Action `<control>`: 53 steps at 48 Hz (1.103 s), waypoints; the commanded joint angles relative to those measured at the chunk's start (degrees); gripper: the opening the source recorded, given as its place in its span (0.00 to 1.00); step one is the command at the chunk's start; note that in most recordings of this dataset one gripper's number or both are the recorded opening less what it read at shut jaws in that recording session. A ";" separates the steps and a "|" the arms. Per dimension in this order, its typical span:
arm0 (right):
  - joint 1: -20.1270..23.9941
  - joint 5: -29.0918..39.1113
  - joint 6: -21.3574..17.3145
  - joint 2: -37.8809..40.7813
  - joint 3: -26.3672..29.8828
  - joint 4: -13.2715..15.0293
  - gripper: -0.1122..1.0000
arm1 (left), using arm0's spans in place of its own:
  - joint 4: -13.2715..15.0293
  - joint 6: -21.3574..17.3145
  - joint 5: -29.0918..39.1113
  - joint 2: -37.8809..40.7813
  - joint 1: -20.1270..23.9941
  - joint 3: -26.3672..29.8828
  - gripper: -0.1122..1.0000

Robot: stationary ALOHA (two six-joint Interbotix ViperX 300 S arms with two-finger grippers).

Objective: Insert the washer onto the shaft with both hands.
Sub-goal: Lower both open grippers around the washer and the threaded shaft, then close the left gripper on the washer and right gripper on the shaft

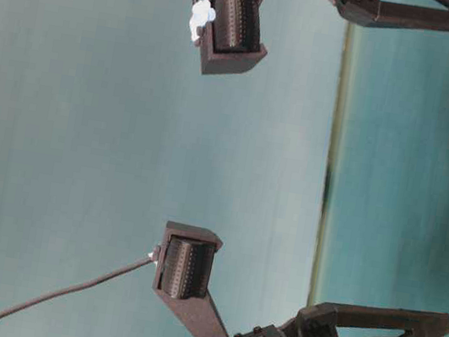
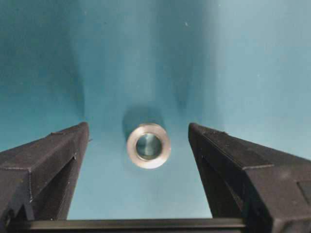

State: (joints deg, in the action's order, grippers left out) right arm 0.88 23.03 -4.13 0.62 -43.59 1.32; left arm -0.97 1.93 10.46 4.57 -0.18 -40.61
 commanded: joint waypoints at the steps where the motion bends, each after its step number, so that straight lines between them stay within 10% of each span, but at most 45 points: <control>1: 0.18 -0.35 0.62 0.00 0.79 0.09 0.83 | -0.09 0.00 -0.35 -0.53 -0.62 0.53 0.90; 53: -0.18 -3.25 0.97 2.29 -0.88 0.09 0.83 | -0.09 0.18 -2.29 0.88 -0.44 -1.93 0.90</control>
State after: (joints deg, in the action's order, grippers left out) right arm 0.79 20.39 -3.78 2.90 -44.65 1.32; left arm -0.97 2.02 8.79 5.54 -0.62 -42.80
